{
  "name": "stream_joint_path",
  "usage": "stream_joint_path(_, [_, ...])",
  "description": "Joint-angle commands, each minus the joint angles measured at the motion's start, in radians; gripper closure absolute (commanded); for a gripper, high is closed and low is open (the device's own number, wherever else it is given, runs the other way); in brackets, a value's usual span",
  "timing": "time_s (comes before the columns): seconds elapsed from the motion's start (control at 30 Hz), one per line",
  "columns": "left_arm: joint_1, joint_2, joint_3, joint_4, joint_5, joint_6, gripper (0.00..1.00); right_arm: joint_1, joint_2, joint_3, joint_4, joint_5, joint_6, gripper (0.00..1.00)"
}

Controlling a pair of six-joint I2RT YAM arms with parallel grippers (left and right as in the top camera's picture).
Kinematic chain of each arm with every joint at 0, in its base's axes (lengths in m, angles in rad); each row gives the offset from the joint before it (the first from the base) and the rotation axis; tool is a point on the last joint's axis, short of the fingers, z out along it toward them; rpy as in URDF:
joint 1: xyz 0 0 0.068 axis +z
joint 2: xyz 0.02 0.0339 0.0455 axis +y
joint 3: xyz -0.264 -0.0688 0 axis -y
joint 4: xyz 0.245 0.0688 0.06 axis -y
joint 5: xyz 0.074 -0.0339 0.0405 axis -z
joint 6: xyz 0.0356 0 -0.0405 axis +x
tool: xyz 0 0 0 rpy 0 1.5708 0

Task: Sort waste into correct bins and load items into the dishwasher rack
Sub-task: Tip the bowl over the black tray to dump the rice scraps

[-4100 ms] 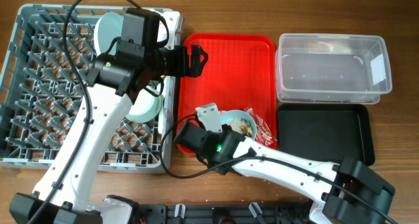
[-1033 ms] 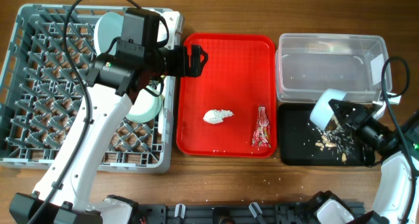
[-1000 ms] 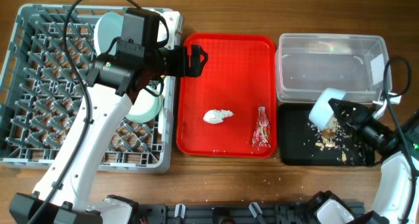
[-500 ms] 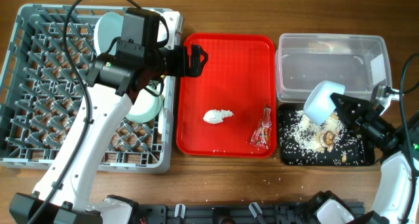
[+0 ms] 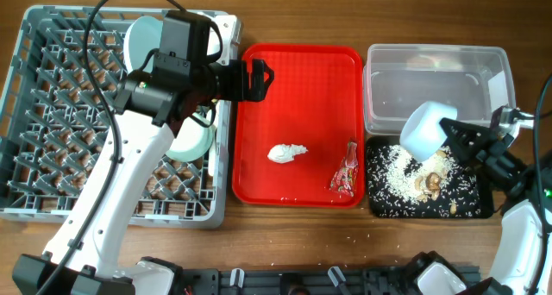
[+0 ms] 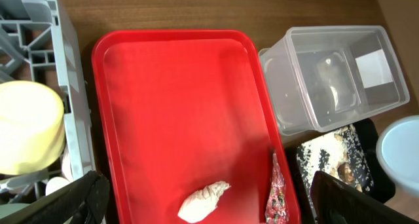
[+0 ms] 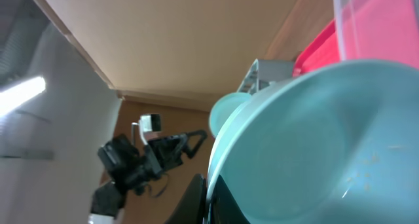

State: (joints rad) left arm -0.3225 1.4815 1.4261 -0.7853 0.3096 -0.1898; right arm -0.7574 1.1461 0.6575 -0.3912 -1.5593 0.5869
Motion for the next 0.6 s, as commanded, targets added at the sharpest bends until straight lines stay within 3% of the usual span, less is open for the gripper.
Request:
stream_joint_path(0.0, [-0.001, 0.000, 0.001, 0.002, 0.011, -0.009, 0.00, -0.003, -0.006, 0.001, 0.029, -0.004, 0.016, 0.96])
stream_joint_path(0.03, [-0.001, 0.000, 0.001, 0.002, 0.011, -0.009, 0.00, -0.003, -0.006, 0.002, -0.006, -0.059, 0.057, 0.96])
stream_joint_path(0.23, [-0.001, 0.000, 0.001, 0.002, 0.011, -0.009, 0.00, -0.002, -0.006, 0.001, 0.007, -0.007, -0.002, 0.96])
stream_joint_path(0.3, [-0.001, 0.000, 0.001, 0.002, 0.011, -0.009, 0.00, -0.001, -0.010, 0.001, -0.087, -0.063, 0.061, 0.96])
stream_joint_path(0.37, [-0.001, 0.000, 0.001, 0.002, 0.011, -0.009, 0.00, -0.001, -0.009, 0.001, 0.000, 0.095, -0.060, 0.96])
stream_joint_path(0.43, [-0.001, 0.000, 0.001, 0.002, 0.011, -0.009, 0.00, -0.001, -0.010, 0.001, -0.136, 0.078, 0.007, 0.96])
stream_joint_path(0.5, [-0.001, 0.000, 0.001, 0.002, 0.011, -0.009, 0.00, -0.001, -0.009, 0.001, -0.095, 0.126, -0.036, 0.96])
stream_joint_path(0.57, [-0.001, 0.000, 0.001, 0.002, 0.011, -0.009, 0.00, 0.000, -0.010, 0.001, -0.146, 0.032, -0.022, 0.96])
